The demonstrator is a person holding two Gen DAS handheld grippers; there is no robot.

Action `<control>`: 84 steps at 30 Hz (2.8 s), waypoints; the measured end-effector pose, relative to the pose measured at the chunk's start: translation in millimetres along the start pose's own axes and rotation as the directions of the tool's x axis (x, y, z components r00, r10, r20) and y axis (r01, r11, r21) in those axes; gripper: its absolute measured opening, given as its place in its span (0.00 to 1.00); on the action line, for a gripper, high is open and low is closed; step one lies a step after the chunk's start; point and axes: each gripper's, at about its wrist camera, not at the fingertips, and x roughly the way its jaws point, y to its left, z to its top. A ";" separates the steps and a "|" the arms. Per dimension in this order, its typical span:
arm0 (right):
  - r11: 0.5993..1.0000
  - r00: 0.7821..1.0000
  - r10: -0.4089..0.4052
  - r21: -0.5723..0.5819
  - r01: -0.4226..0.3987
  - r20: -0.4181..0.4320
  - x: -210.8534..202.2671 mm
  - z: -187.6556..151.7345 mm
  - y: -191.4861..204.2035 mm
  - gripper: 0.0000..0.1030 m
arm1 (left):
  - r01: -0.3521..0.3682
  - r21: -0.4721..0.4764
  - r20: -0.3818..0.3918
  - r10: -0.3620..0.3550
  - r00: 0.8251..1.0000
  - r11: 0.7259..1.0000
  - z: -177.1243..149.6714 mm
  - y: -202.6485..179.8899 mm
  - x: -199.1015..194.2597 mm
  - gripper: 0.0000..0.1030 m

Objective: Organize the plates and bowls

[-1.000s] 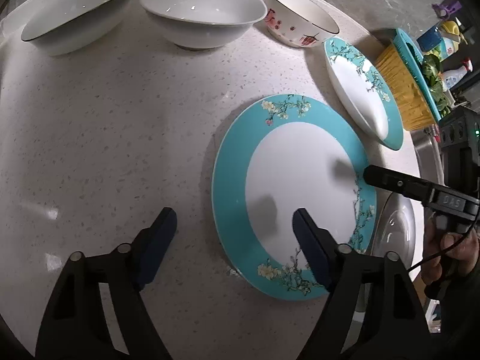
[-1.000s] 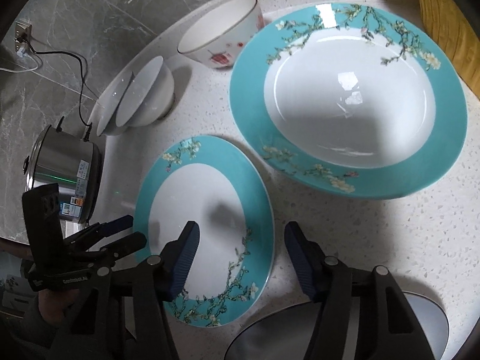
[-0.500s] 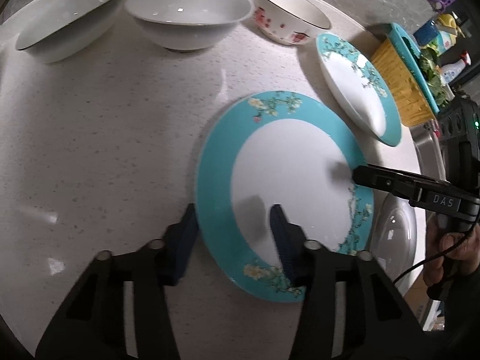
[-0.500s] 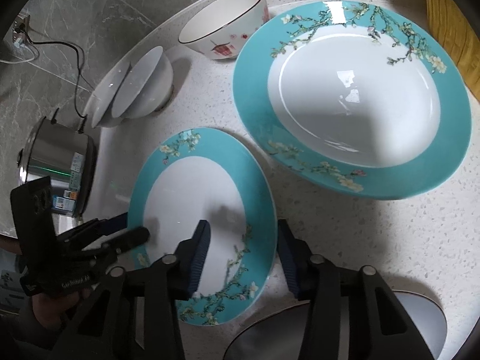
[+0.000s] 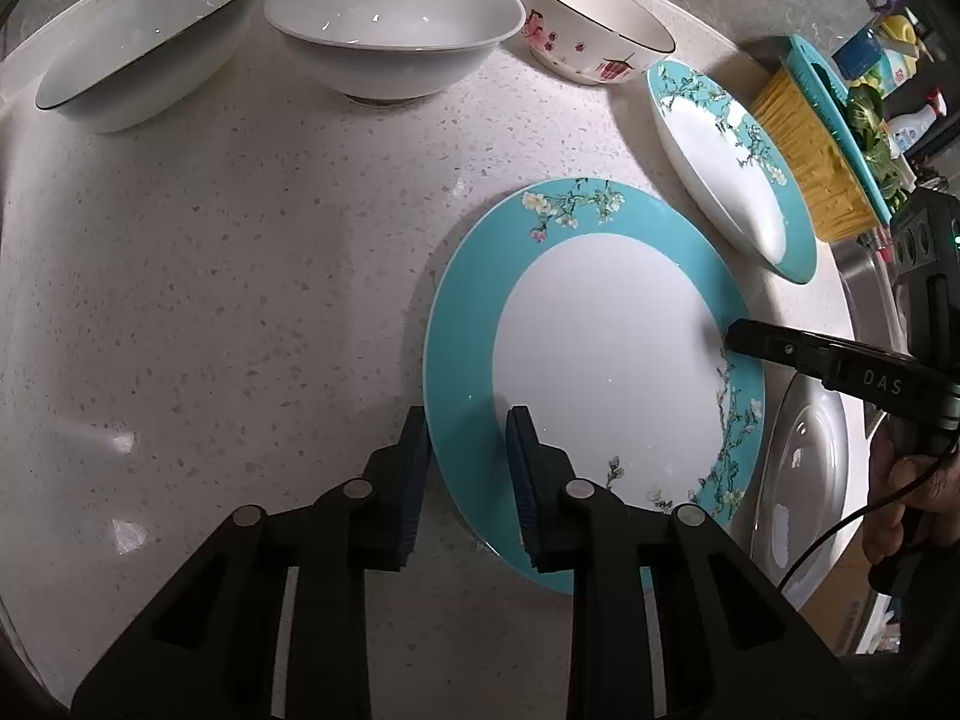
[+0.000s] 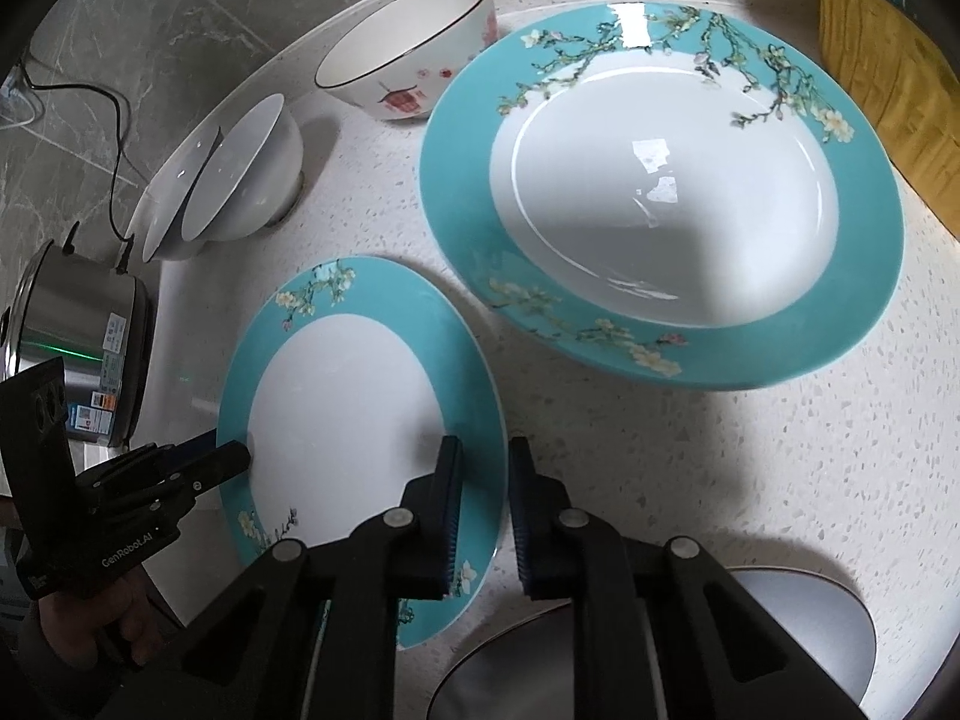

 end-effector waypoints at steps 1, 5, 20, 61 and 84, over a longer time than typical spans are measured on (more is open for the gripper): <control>1.000 1.000 -0.001 0.010 0.001 0.001 -0.3 -0.6 -0.1 0.16 | 0.006 -0.007 0.001 -0.006 1.000 1.000 0.1 2.2 -0.7 0.19; 1.000 1.000 0.000 0.020 0.000 0.006 -1.2 -4.0 0.7 0.16 | 0.018 -0.025 0.000 -0.018 1.000 1.000 0.8 7.7 -2.3 0.17; 1.000 0.999 0.002 0.028 -0.003 0.048 -20.4 -5.4 11.3 0.16 | 0.023 -0.013 0.011 -0.023 1.000 1.000 -1.3 9.1 -27.4 0.17; 0.993 0.990 -0.085 0.093 0.074 0.114 -115.6 -132.9 -129.6 0.16 | -0.014 0.157 -0.019 0.017 1.000 0.987 -140.6 -199.6 -33.1 0.18; 0.954 0.947 -0.277 -0.068 0.291 0.162 -103.0 -133.9 -106.6 0.23 | -0.121 0.226 0.049 0.113 0.992 0.967 -129.3 -220.2 -17.2 0.19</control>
